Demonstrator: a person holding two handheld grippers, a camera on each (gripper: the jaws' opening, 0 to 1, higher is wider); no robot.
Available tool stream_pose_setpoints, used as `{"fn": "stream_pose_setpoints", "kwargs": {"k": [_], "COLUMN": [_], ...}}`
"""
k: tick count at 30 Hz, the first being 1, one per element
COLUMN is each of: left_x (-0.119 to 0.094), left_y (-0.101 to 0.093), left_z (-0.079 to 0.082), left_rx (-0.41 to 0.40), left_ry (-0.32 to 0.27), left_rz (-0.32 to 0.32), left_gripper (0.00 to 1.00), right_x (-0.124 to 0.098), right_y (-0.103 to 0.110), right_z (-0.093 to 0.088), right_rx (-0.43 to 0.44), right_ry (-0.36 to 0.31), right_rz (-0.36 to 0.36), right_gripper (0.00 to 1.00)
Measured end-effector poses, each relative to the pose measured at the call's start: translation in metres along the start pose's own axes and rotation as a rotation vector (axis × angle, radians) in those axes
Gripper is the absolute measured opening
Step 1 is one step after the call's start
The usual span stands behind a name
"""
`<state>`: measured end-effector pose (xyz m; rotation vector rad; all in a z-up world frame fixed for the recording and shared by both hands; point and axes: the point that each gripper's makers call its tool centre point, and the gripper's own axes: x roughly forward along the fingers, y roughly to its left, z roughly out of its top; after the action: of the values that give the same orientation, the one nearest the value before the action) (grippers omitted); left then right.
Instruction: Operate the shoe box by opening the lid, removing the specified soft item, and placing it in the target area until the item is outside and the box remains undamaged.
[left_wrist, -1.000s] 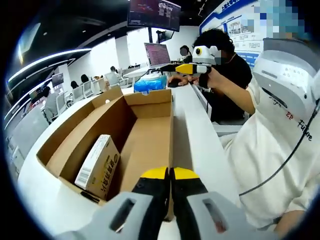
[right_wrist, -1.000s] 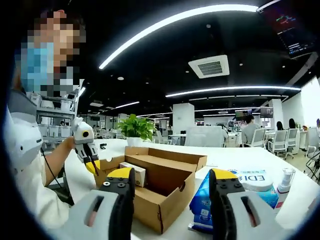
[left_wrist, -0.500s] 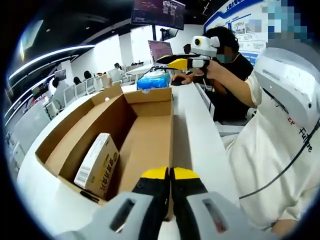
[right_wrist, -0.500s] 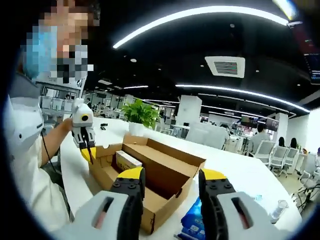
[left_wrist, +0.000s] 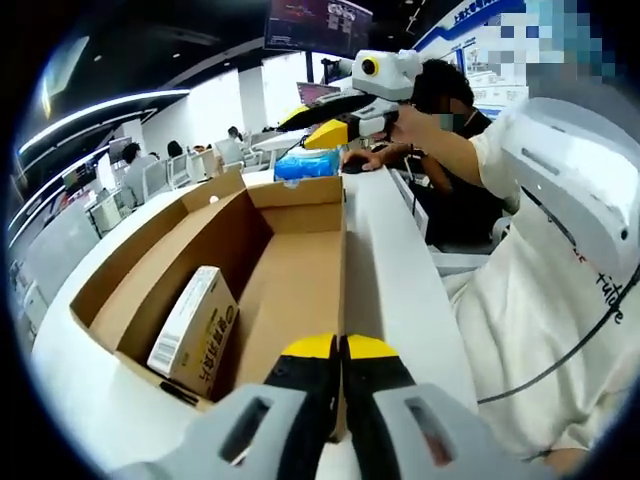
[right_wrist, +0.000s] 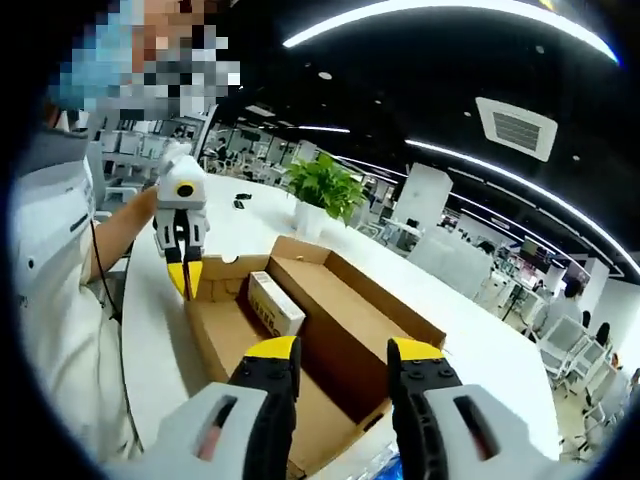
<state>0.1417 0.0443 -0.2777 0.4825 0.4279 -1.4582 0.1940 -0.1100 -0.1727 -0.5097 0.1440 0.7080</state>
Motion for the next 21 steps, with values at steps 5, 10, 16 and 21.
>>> {"fn": "stream_pose_setpoints", "kwargs": {"k": [5, 10, 16, 21], "left_x": [0.0, 0.0, -0.001, -0.001], "left_y": [0.0, 0.001, 0.001, 0.001], "left_z": [0.0, 0.0, 0.0, 0.0], "left_rx": [0.003, -0.003, -0.01, -0.005], "left_ry": [0.002, -0.001, -0.008, -0.01], "left_rz": [-0.003, 0.002, 0.003, -0.003], "left_gripper": [0.01, 0.01, 0.01, 0.01], "right_x": [0.019, 0.038, 0.061, 0.089], "right_y": [0.01, 0.016, 0.026, 0.043], "right_z": [0.02, 0.029, 0.031, 0.025], "right_rx": [-0.095, -0.118, -0.171, -0.241], "right_ry": [0.104, 0.257, 0.267, 0.305], "right_rz": [0.157, 0.274, 0.29, 0.329], "right_gripper": [0.33, 0.3, 0.26, 0.25]}}
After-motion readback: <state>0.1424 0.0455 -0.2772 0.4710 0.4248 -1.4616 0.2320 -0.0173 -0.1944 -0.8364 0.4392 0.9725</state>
